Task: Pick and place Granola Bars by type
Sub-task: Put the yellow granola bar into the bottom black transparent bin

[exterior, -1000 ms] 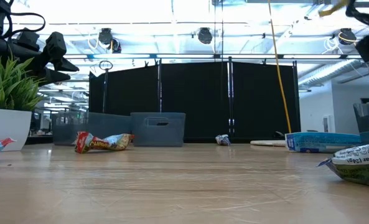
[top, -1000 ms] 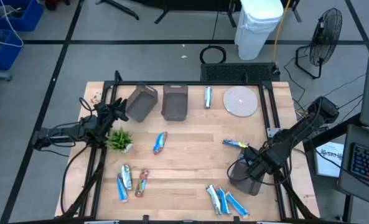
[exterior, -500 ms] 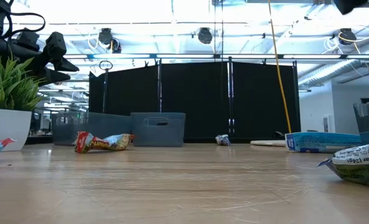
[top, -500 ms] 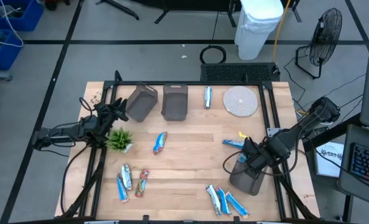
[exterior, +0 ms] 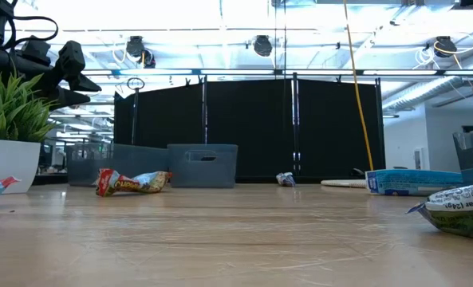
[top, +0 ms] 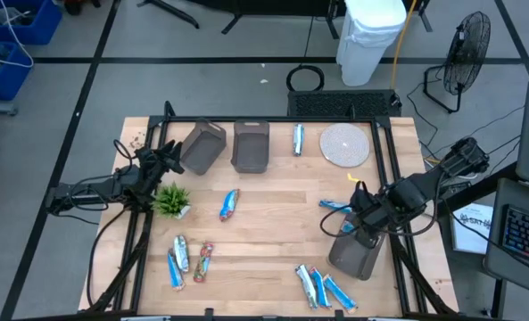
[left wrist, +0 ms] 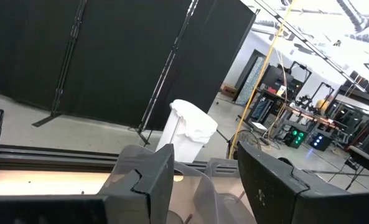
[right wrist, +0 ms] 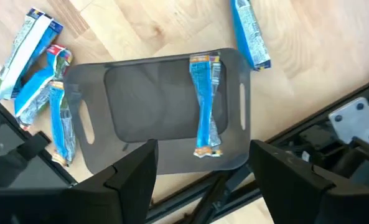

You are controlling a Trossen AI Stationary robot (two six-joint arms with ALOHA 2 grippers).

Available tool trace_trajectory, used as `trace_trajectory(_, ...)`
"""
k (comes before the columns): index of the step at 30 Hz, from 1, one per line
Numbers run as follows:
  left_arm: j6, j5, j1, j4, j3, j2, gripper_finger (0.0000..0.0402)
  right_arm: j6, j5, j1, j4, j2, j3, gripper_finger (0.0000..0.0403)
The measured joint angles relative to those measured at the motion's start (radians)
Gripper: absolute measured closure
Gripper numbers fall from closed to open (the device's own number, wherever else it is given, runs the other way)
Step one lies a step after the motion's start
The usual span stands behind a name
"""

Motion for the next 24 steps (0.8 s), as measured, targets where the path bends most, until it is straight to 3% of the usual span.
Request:
trace_trajectory(7, 0.0, 0.0, 0.0, 0.0, 0.0, 0.0, 0.022, 0.008, 0.0, 0.0, 0.001, -0.036, 0.0, 0.0156)
trace_trajectory(18, 0.0, 0.0, 0.0, 0.0, 0.0, 0.0, 0.022, 0.041, 0.022, 0.035, 0.022, -0.014, 0.0, 0.006)
trace_trajectory(24, 0.0, 0.0, 0.0, 0.0, 0.0, 0.0, 0.022, 0.143, -0.023, 0.099, 0.021, 0.06, 0.0, 0.0047)
